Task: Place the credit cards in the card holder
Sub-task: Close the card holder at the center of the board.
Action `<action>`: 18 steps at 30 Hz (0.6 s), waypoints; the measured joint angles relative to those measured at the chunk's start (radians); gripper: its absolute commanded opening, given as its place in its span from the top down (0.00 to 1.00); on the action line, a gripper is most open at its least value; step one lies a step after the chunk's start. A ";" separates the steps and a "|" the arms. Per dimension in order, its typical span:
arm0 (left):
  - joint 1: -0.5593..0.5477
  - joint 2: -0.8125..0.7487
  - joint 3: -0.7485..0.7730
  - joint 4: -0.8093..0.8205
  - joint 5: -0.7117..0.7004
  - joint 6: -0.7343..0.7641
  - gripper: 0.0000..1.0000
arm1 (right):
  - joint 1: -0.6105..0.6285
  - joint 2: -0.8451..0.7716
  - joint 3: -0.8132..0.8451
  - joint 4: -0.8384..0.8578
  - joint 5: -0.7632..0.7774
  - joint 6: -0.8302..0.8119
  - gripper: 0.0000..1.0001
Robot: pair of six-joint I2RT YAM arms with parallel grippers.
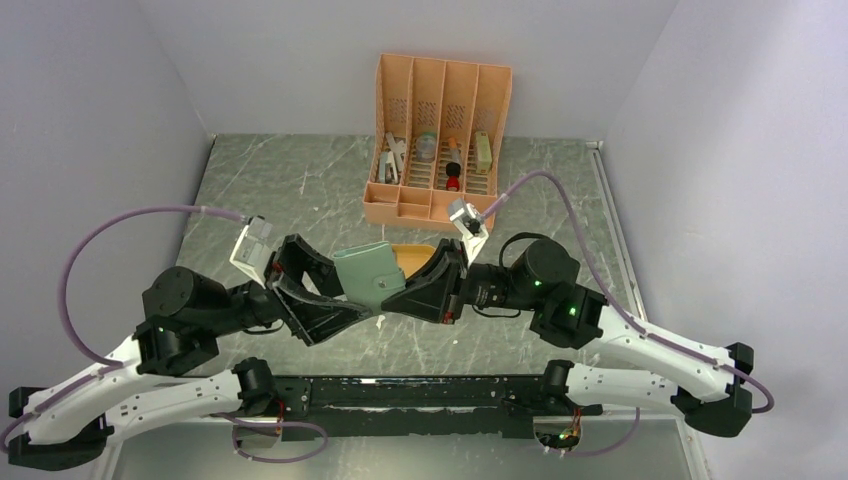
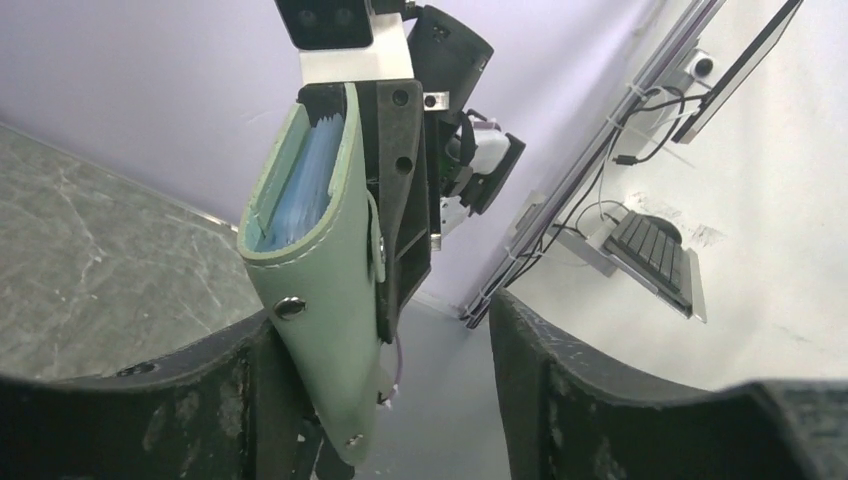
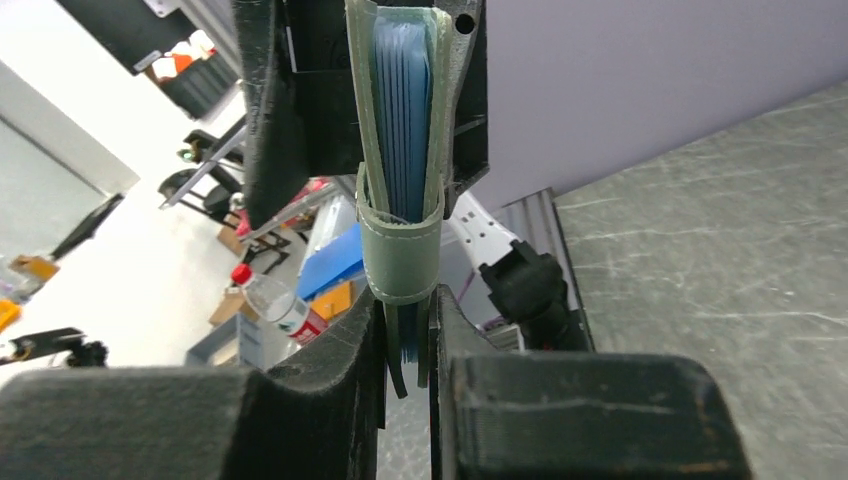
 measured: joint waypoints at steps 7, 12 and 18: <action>0.000 -0.014 -0.042 0.096 -0.021 -0.053 0.35 | 0.004 0.000 0.060 -0.090 0.054 -0.119 1.00; 0.000 -0.011 -0.059 0.135 -0.045 -0.080 0.39 | 0.010 -0.002 0.069 -0.100 0.075 -0.185 1.00; 0.001 -0.002 -0.075 0.163 -0.083 -0.107 0.56 | 0.020 -0.021 0.064 -0.112 0.118 -0.253 1.00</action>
